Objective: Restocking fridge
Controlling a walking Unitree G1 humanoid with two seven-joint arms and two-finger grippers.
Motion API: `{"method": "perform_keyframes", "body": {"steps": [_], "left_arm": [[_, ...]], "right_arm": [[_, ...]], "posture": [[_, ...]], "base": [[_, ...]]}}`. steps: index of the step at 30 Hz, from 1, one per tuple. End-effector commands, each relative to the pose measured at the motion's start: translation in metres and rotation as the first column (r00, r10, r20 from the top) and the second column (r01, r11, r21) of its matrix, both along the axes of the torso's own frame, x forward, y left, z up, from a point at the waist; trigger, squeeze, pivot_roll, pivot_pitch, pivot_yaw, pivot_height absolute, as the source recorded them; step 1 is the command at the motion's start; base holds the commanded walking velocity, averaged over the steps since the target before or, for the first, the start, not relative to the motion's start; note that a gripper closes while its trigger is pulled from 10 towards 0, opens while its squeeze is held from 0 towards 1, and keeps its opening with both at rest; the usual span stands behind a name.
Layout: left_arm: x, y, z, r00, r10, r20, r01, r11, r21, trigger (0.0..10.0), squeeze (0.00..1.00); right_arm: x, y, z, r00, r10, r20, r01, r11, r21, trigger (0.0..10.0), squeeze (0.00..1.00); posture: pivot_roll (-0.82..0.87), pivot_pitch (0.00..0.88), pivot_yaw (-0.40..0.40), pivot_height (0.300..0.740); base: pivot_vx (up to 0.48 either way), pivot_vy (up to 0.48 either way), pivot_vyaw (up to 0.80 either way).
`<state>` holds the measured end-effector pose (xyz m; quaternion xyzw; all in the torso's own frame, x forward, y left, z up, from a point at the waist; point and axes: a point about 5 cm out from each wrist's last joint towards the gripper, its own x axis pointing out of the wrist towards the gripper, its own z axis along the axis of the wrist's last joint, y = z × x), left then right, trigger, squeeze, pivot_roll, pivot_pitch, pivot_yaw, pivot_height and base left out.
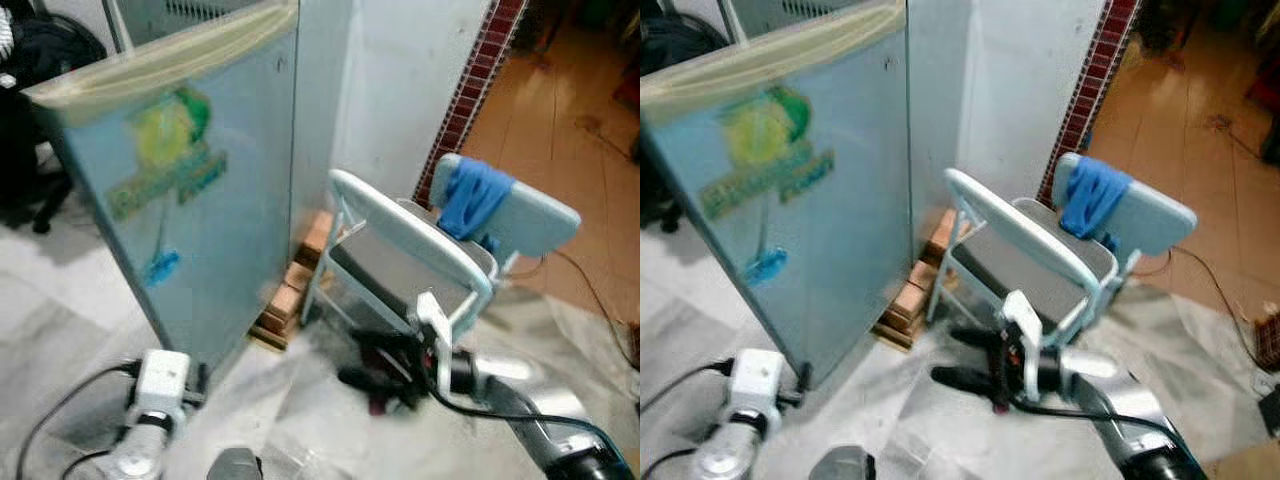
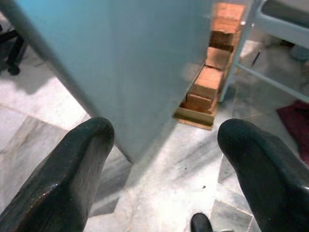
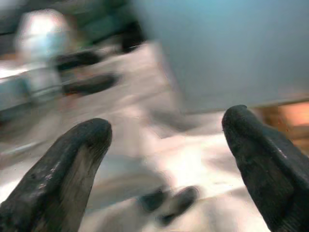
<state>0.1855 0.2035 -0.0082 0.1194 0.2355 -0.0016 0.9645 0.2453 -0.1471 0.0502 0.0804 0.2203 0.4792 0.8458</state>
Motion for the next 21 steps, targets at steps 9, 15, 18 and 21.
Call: {"method": "perform_keyframes", "body": {"steps": [9,15,18,21], "left_arm": [[0.032,0.023,0.023,0.981,0.021,0.19,-0.04,0.994,0.098,10.0,0.0],[0.054,0.005,0.078,0.918,-0.077,0.388,0.023,0.99,0.142,10.0,0.0],[0.057,0.001,0.083,0.91,-0.076,0.408,0.022,0.99,0.137,10.0,0.0],[0.06,-0.007,0.092,0.901,-0.086,0.426,0.031,0.99,0.136,10.0,0.0]], "right_arm": [[0.05,-0.01,0.035,0.787,-0.522,0.33,0.538,0.841,0.047,10.0,0.0],[0.046,-0.014,0.038,0.643,-0.671,0.37,0.686,0.719,0.111,10.0,0.0],[0.044,-0.016,0.038,0.602,-0.703,0.38,0.722,0.682,0.118,10.0,0.0],[0.039,-0.021,0.036,0.543,-0.752,0.374,0.776,0.619,0.12,10.0,0.0]], "posture": [[0.16,0.09,-0.081,0.74],[0.15,0.094,-0.076,0.74],[0.13,0.098,-0.067,0.74],[0.13,0.089,-0.065,0.74]], "base": [[0.0,0.406,0.0],[0.0,0.48,0.0],[0.0,0.48,0.0],[0.0,0.48,0.0]]}}
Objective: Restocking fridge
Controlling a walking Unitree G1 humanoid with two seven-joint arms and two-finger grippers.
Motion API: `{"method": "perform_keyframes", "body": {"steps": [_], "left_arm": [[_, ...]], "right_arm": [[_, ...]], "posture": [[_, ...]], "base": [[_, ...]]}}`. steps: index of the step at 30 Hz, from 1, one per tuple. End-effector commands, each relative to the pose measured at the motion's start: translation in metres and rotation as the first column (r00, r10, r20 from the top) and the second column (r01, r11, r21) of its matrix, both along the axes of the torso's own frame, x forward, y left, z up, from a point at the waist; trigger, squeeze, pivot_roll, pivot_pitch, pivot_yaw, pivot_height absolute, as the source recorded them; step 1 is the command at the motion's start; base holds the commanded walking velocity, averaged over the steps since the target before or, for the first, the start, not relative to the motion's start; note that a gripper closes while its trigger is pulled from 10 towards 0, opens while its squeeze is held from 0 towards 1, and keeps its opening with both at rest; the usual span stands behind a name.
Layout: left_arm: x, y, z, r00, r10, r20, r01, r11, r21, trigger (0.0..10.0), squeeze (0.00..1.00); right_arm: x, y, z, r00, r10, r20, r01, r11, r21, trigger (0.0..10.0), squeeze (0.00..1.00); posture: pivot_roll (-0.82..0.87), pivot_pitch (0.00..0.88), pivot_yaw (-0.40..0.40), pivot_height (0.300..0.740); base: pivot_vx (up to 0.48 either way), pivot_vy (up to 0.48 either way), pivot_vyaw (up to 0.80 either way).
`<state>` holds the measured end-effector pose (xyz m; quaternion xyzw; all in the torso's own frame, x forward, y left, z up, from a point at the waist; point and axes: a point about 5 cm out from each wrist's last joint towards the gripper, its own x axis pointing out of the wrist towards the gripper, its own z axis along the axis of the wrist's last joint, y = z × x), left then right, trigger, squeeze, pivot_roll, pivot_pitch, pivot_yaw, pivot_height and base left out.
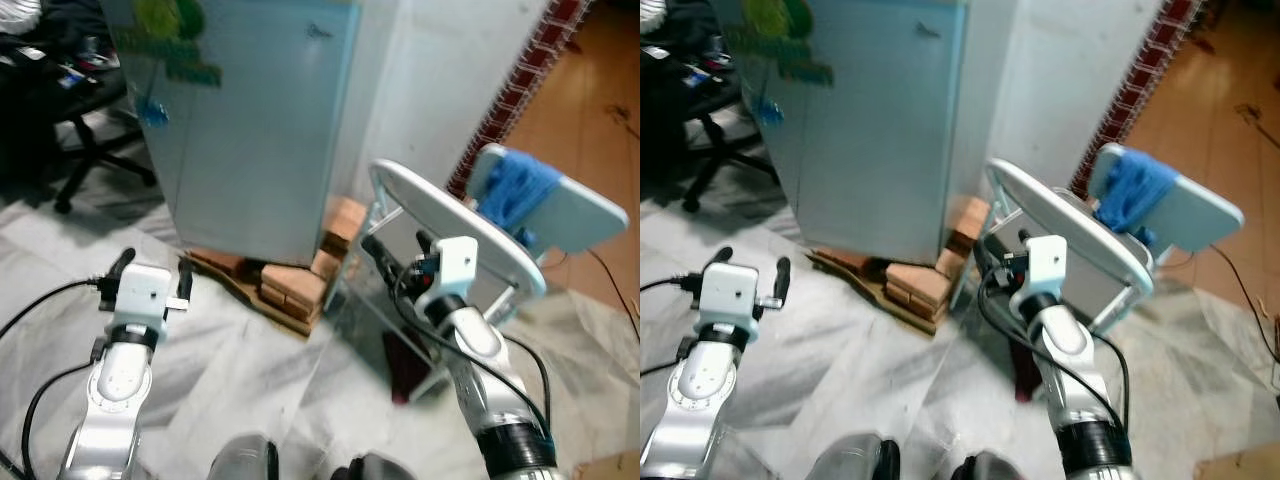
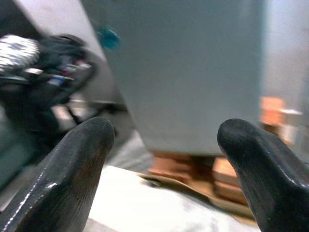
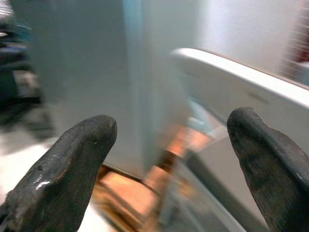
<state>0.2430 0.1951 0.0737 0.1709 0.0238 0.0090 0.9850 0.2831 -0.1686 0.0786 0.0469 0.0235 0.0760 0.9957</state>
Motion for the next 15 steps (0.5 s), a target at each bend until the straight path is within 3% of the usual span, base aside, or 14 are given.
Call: {"method": "perform_keyframes", "body": {"steps": [1,8,15], "left_arm": [[0.003,0.0,0.011,1.0,-0.004,0.024,0.004,1.0,0.027,10.0,0.0],[0.011,-0.009,0.022,0.999,-0.019,0.029,0.019,1.0,0.01,10.0,0.0],[0.016,-0.014,0.029,0.999,-0.027,0.031,0.027,1.0,0.004,10.0,0.0]], "right_arm": [[0.0,0.001,0.006,0.999,-0.035,0.032,0.035,0.999,-0.002,10.0,0.0],[0.001,0.012,0.005,0.999,-0.013,0.042,0.014,1.0,-0.015,10.0,0.0],[0.007,0.011,0.011,0.998,-0.027,0.064,0.029,0.999,-0.024,10.0,0.0]], "posture": [[0.13,0.088,-0.064,0.74],[0.12,0.074,-0.065,0.74],[0.11,0.072,-0.064,0.74]], "base": [[0.0,0.48,0.0],[0.0,0.48,-0.65],[0.0,0.48,-0.8]]}}
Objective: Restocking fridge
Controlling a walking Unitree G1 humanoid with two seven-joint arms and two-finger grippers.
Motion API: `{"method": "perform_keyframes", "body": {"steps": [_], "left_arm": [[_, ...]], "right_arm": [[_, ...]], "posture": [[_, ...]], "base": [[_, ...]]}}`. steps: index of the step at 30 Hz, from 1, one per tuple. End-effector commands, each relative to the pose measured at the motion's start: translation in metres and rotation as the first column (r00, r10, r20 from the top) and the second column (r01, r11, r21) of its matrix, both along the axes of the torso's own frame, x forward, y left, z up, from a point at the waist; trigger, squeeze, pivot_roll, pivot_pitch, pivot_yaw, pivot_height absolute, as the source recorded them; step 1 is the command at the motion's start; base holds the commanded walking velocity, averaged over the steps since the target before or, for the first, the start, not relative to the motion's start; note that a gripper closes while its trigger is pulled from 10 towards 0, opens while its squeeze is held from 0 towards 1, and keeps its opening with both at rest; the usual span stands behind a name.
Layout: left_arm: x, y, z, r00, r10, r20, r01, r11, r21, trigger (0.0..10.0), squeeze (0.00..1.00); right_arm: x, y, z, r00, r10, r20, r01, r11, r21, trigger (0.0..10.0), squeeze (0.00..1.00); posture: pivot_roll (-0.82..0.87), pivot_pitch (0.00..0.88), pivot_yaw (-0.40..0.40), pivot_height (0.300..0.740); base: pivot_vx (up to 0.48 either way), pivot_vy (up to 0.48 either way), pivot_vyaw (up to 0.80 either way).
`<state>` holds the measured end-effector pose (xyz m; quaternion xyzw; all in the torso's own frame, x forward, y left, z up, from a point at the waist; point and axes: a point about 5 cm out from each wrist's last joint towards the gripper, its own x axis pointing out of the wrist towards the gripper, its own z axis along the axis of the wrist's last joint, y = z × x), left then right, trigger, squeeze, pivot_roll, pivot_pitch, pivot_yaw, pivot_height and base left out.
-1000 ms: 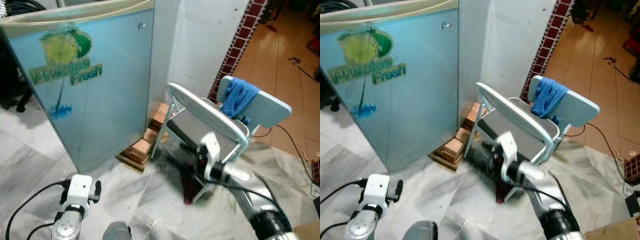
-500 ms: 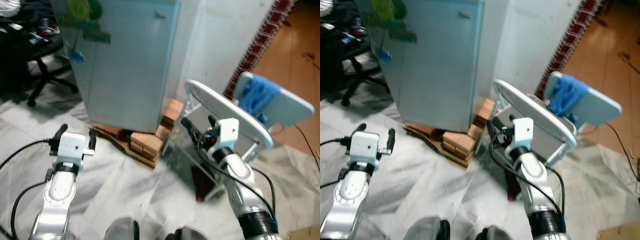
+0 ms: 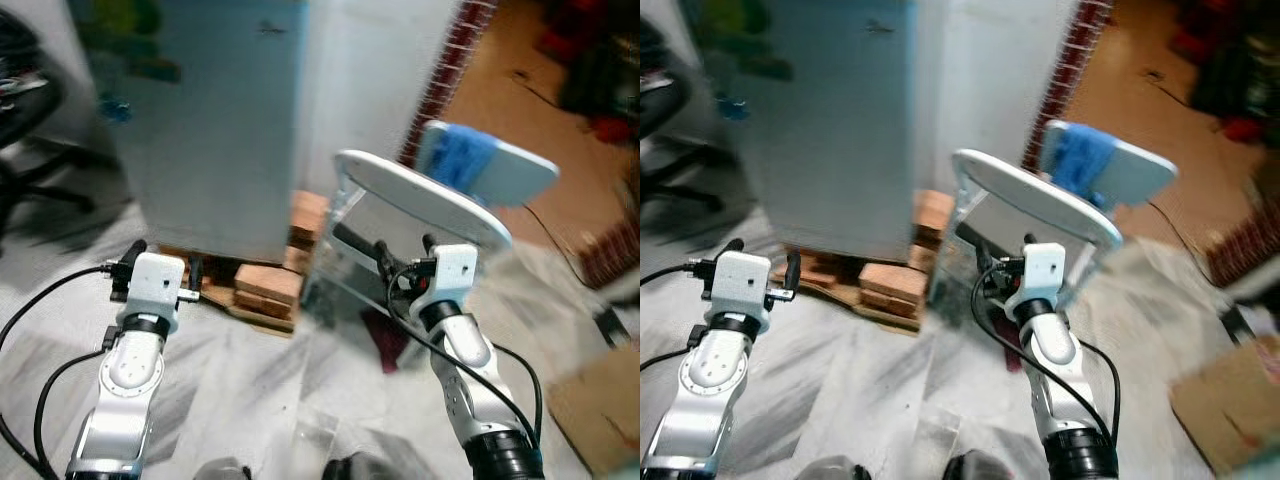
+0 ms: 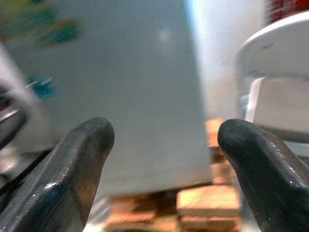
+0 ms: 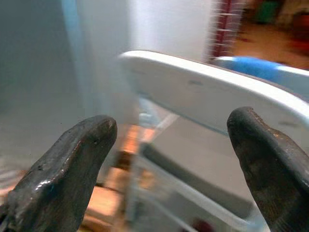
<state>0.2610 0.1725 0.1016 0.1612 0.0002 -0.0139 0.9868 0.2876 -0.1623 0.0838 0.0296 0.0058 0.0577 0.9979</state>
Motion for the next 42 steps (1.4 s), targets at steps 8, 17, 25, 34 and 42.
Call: {"method": "perform_keyframes", "body": {"steps": [8,17,25,34,42], "left_arm": [[0.005,0.003,-0.003,0.999,0.005,-0.032,-0.005,1.0,0.007,10.0,0.0],[0.012,-0.005,-0.003,1.0,-0.01,-0.023,0.01,1.0,-0.006,10.0,0.0],[0.011,-0.004,-0.009,0.998,-0.037,-0.047,0.037,0.999,0.012,10.0,0.0],[0.006,-0.004,-0.023,0.993,-0.084,-0.082,0.083,0.996,-0.011,10.0,0.0],[0.017,-0.01,-0.021,0.987,-0.129,-0.091,0.128,0.992,-0.017,10.0,0.0]], "right_arm": [[0.001,-0.002,0.004,0.999,-0.039,0.026,0.039,0.999,0.002,10.0,0.0],[-0.004,-0.007,-0.005,0.999,-0.039,-0.01,0.039,0.999,-0.025,10.0,0.0],[0.002,-0.015,0.002,0.995,-0.098,0.014,0.098,0.995,-0.016,10.0,0.0],[-0.002,-0.024,0.003,0.986,-0.16,0.035,0.16,0.987,0.007,10.0,0.0],[-0.005,-0.024,0.003,0.979,-0.199,0.041,0.198,0.98,0.027,10.0,0.0]], "posture": [[0.06,0.062,-0.047,0.74],[0.06,0.077,-0.057,0.74],[0.06,0.077,-0.05,0.74],[0.05,0.05,-0.014,0.74],[0.04,0.04,0.023,0.74]], "base": [[0.0,0.48,-0.8],[0.0,0.478,-0.5],[0.0,0.476,0.0],[0.0,0.212,-0.38],[0.0,0.0,0.0]]}}
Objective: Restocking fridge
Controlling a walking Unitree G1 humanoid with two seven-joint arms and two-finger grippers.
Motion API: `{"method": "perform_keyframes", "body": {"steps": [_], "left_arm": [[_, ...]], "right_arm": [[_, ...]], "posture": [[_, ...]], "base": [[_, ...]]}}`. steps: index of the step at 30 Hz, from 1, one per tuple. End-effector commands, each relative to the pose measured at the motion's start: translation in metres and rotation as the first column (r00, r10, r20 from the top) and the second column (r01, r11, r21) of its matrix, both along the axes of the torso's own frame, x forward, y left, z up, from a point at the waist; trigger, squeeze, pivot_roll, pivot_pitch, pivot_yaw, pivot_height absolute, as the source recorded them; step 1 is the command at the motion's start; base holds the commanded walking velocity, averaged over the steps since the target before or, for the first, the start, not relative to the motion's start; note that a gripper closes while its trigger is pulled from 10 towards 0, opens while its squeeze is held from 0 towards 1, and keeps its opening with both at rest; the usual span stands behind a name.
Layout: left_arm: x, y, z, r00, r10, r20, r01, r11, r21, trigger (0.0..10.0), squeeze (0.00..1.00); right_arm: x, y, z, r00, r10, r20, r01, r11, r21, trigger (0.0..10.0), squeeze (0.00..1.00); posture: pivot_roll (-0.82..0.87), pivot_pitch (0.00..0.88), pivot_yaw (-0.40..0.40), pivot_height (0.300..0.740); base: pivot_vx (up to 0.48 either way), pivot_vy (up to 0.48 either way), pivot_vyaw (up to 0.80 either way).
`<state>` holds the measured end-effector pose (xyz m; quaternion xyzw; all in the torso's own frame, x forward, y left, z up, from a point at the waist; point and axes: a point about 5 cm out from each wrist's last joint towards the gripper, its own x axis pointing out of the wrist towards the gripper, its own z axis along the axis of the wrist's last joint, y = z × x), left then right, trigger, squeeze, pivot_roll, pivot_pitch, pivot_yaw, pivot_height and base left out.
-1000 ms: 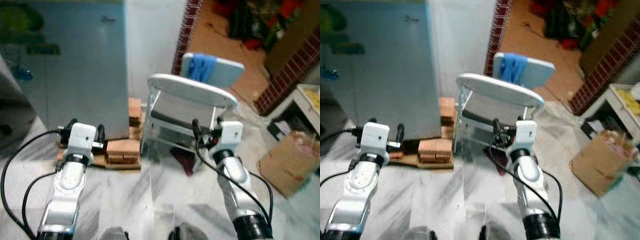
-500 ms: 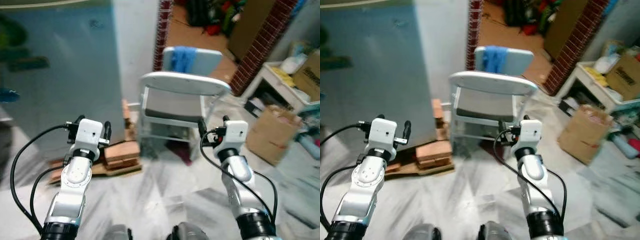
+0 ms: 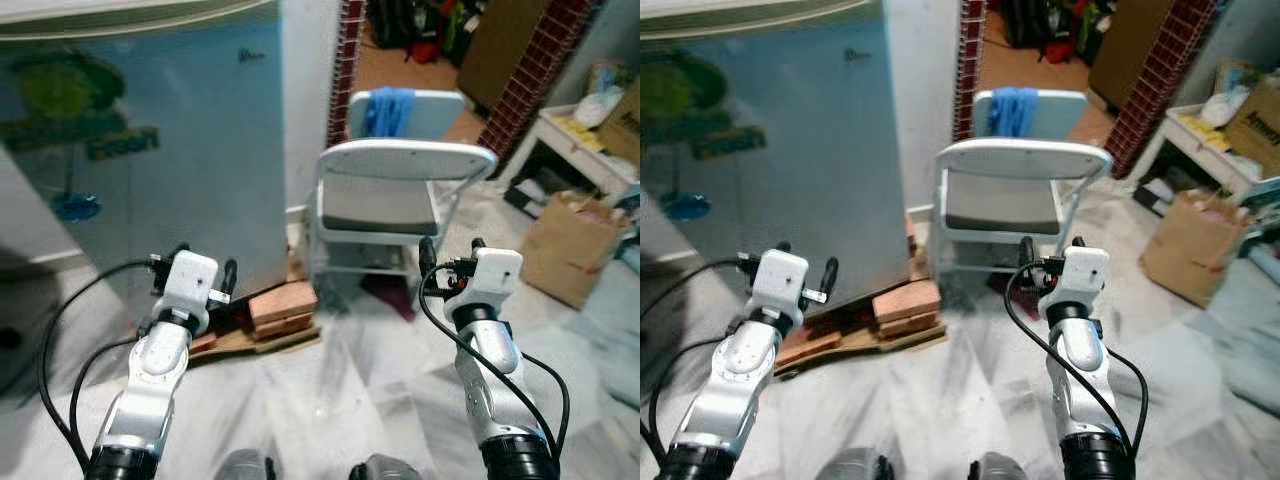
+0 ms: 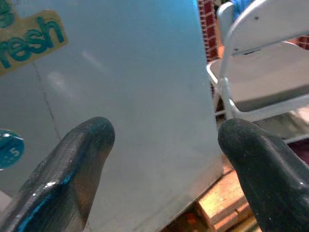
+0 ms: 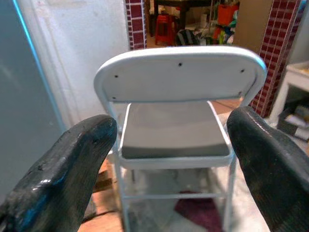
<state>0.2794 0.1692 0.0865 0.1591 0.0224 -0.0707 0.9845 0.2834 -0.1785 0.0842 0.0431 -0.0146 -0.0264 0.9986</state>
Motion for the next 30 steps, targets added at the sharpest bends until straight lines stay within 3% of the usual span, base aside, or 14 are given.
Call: {"method": "perform_keyframes", "body": {"steps": [1,10,16,24,30], "left_arm": [[-0.002,-0.005,-0.007,0.999,-0.025,-0.031,0.025,1.0,-0.012,10.0,0.0],[-0.015,0.009,-0.018,0.997,0.018,-0.069,-0.018,1.0,-0.001,10.0,0.0],[-0.012,0.016,-0.014,0.998,0.045,-0.041,-0.045,0.999,0.001,10.0,0.0],[-0.011,0.003,-0.015,0.999,0.006,-0.033,-0.006,1.0,-0.022,10.0,0.0],[-0.011,-0.002,-0.017,0.999,-0.021,-0.037,0.02,0.999,-0.029,10.0,0.0]], "right_arm": [[0.0,-0.006,0.003,1.0,-0.027,0.009,0.027,1.0,-0.003,10.0,0.0],[-0.002,0.004,-0.005,1.0,0.019,-0.019,-0.019,1.0,0.006,10.0,0.0],[0.005,0.009,0.002,0.999,0.042,0.004,-0.042,0.999,0.001,10.0,0.0],[0.008,0.018,0.006,0.997,0.069,0.016,-0.069,0.998,0.001,10.0,0.0],[0.011,0.014,0.004,0.998,0.061,0.01,-0.061,0.998,-0.003,10.0,0.0]], "posture": [[0.04,0.039,0.016,0.74],[0.07,0.048,-0.012,0.74],[0.08,0.047,-0.017,0.74],[0.07,0.047,-0.029,0.74],[0.08,0.039,-0.026,0.74]], "base": [[0.0,0.48,-0.5],[0.0,0.477,-0.73],[0.0,0.461,-0.47],[0.0,0.475,-0.4],[0.0,0.477,-0.41]]}}
